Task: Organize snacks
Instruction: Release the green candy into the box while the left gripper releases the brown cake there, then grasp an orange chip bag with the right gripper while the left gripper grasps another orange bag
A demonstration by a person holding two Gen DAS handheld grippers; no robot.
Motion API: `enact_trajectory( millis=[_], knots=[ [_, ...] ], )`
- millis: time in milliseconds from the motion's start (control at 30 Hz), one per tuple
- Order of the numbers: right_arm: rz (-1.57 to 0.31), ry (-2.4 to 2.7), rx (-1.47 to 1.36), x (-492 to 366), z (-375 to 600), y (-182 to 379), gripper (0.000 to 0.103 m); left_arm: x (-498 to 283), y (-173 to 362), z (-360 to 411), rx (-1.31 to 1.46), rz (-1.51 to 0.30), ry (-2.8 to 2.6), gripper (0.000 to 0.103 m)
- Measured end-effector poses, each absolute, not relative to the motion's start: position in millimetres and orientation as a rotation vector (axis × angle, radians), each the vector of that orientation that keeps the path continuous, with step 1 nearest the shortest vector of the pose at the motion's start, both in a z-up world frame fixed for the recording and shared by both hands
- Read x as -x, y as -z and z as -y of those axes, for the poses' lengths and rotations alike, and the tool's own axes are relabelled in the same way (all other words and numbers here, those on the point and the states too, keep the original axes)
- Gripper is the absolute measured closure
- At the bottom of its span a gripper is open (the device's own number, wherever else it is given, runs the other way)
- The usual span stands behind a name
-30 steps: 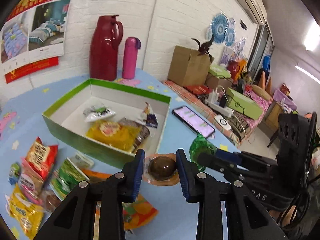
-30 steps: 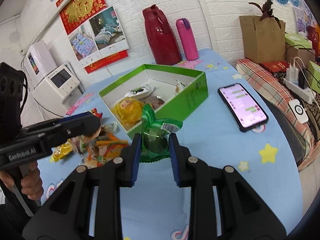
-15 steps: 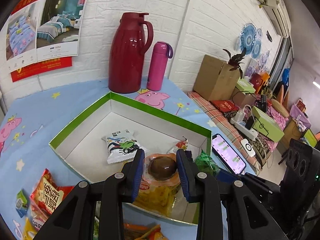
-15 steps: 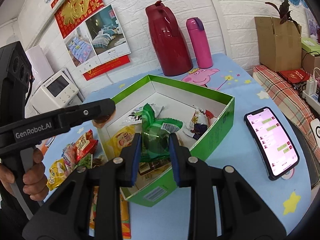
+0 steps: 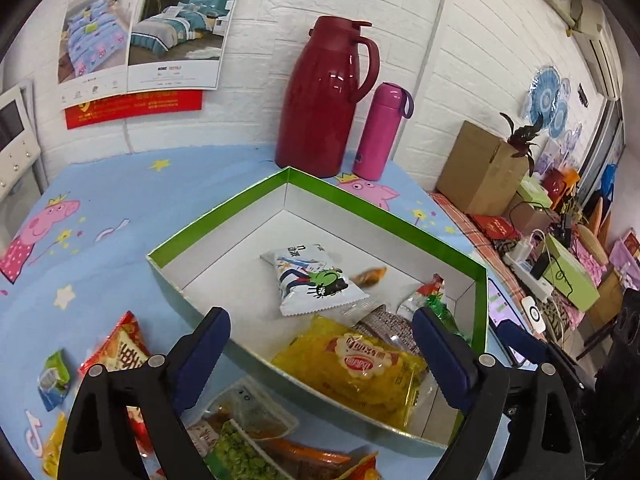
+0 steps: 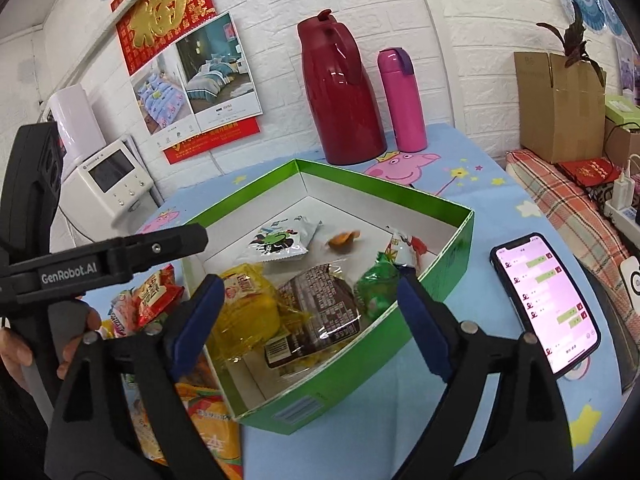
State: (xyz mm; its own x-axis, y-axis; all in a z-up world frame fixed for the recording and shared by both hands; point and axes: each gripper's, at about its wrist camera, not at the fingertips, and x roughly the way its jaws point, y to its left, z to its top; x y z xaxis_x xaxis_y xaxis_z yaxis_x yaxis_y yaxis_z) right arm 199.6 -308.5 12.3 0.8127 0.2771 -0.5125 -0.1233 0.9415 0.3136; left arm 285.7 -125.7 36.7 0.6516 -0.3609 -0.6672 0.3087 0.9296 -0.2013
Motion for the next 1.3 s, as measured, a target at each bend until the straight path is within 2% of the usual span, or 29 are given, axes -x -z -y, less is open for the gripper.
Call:
enact_trajectory(
  millis=[200,433,700,933,1033,1200,1300],
  knots=[
    [-0.545,-0.256,-0.334,-158,303,-33,0.009,-245,-58,100,0.067,-0.761,0.373,0.009],
    [-0.519,-0.325,-0.383,-109,291,-46,0.009,-188,-65,60,0.086,-0.757,0.33,0.009],
    [-0.597,-0.375,-0.457,-78,276,-16,0.009,-138,-30,26,0.131,-0.795,0.297,0.009],
    [-0.716,-0.405,-0.45,-85,259,20,0.01,-117,3,24,0.142,-0.846,0.335,0.009],
    [-0.754,-0.423,-0.418,-103,255,25,0.016,-113,7,32,0.144,-0.847,0.379,0.009],
    [-0.817,-0.449,-0.4,-137,259,38,0.037,-118,12,53,0.146,-0.847,0.467,0.012],
    [-0.84,-0.459,-0.399,-150,263,44,0.044,-131,18,71,0.141,-0.877,0.518,0.029]
  ],
)
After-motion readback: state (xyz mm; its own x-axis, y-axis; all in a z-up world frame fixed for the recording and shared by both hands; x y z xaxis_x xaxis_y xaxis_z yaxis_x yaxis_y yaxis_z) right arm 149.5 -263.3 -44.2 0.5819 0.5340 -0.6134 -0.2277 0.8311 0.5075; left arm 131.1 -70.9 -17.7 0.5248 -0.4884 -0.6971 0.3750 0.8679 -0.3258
